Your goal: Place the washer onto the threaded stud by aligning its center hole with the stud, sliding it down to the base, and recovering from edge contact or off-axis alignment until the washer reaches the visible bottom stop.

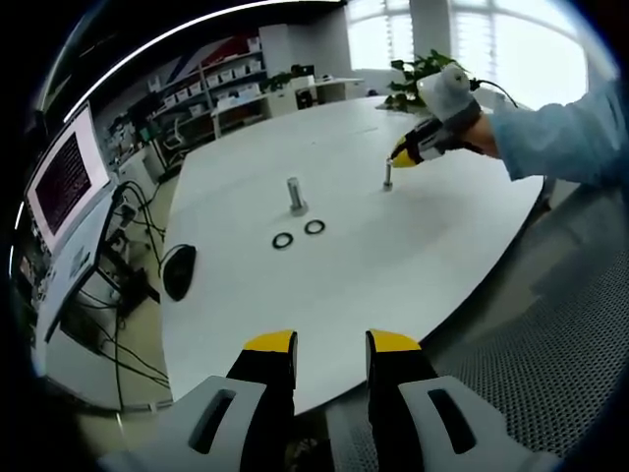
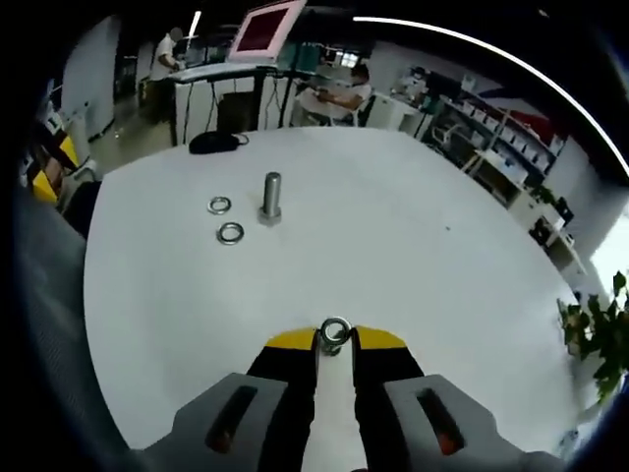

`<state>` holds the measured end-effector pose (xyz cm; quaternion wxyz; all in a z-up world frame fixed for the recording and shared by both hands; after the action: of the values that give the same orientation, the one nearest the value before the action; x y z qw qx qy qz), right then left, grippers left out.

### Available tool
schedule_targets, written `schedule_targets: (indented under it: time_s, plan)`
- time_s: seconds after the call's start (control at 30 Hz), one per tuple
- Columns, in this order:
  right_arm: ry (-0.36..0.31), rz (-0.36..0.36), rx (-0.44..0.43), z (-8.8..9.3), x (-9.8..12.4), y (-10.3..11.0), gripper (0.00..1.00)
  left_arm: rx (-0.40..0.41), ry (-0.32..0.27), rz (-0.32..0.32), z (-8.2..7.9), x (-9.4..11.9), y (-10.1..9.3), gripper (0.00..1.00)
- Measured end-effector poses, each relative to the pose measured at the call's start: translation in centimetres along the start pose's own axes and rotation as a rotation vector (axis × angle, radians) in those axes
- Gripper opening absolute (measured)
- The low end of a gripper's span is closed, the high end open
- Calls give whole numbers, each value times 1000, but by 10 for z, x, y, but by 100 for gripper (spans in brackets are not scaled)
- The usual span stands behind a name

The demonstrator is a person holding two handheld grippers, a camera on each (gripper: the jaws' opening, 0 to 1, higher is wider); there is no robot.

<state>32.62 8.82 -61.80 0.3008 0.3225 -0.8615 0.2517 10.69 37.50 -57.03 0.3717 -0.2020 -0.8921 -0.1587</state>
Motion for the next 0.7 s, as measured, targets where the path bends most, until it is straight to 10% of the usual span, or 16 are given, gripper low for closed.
schedule_targets:
  time_s: [0.7]
  plan:
    - [-1, -20, -64, 6, -15, -6, 15, -4, 49, 2, 4, -2, 0, 26]
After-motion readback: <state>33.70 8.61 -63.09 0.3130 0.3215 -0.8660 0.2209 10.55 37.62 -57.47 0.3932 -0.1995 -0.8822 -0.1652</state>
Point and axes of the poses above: the point that each gripper's makers call its tool centre point, and the gripper's own axes: x roughly backward along the fingers, y roughly to its left, z roughly out of its underside, the point moved 8 cm from there along x, roughly backward along the fingers, and after that the axes turned 3 degrees about -x, right-handed, at the moved point
